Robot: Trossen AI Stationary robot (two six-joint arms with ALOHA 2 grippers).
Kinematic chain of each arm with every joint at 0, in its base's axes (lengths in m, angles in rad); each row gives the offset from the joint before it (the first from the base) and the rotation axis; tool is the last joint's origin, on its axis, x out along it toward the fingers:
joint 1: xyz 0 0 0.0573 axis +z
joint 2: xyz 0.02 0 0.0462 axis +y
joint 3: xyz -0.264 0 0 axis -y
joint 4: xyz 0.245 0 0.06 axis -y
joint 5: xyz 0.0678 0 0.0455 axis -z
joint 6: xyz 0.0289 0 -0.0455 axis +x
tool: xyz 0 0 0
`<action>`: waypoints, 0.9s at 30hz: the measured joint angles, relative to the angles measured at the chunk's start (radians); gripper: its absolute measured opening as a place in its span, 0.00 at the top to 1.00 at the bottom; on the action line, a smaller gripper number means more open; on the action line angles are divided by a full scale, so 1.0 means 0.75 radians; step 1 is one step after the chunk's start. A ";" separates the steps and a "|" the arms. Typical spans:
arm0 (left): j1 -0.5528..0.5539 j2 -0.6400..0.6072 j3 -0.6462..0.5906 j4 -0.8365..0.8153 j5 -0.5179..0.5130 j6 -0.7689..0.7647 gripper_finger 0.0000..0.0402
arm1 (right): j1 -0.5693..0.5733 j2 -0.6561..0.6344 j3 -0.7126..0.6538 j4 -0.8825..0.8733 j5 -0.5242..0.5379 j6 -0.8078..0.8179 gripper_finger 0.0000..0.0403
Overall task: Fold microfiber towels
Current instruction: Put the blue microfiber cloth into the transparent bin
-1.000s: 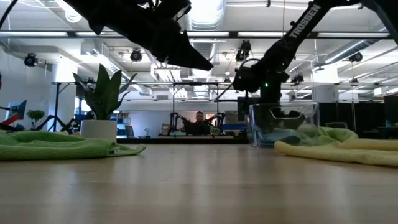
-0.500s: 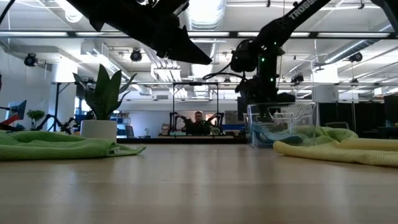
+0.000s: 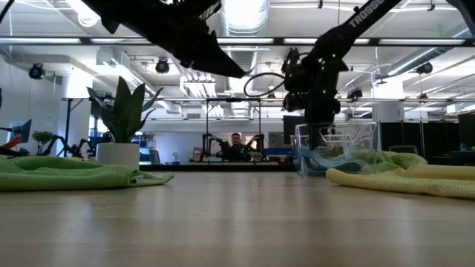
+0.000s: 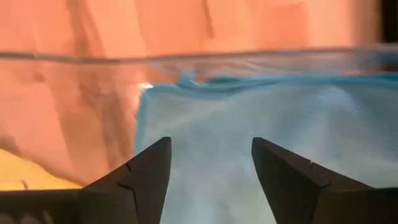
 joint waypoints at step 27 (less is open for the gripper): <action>0.000 0.000 -0.024 -0.076 0.041 -0.067 0.51 | 0.010 -0.024 -0.108 0.102 0.086 -0.250 0.46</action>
